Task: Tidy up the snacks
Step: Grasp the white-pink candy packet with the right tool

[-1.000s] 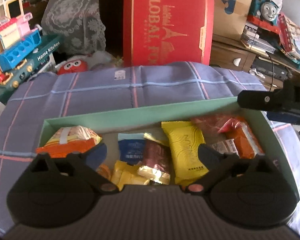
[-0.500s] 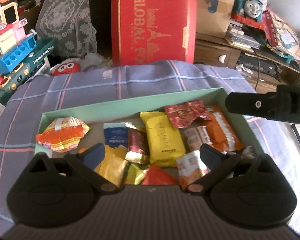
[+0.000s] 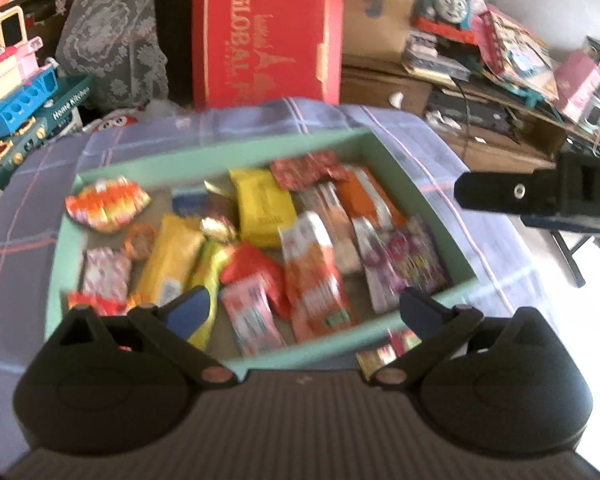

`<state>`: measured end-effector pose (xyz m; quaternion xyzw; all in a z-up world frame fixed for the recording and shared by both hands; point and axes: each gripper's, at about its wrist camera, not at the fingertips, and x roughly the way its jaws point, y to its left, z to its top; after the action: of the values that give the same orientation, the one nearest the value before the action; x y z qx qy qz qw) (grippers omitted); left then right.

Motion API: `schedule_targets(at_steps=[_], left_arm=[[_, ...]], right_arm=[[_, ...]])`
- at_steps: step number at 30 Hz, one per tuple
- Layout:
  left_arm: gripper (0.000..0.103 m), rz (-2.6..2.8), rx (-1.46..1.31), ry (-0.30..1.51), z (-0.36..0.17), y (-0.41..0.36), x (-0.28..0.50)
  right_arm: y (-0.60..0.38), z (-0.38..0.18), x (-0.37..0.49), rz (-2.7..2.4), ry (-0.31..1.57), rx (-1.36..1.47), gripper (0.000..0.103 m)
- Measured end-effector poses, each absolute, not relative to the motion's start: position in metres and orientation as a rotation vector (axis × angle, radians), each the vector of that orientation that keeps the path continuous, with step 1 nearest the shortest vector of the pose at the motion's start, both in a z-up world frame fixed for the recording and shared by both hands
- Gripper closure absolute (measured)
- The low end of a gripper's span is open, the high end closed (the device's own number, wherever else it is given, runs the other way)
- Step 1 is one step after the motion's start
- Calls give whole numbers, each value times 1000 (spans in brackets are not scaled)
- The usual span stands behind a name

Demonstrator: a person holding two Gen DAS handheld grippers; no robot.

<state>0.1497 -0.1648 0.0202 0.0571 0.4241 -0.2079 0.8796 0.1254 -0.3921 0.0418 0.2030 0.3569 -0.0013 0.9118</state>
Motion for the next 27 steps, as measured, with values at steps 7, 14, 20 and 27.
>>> schedule_targets(at_steps=[7,14,20,27], left_arm=[[0,-452,128,965,-21,-174,118],[0,-442,187,982,-51,-185,118],[0,-450,177,1007,-64,-185,126],[0,-464,162,1021,-74,-179,133]], right_arm=[[-408,19,87,-19,778,454,0],[-405,-23,82,-31,861,466,6],[-392,-54,98,-35,919,465,14],[-374,-66,116,-14,943,408,21]])
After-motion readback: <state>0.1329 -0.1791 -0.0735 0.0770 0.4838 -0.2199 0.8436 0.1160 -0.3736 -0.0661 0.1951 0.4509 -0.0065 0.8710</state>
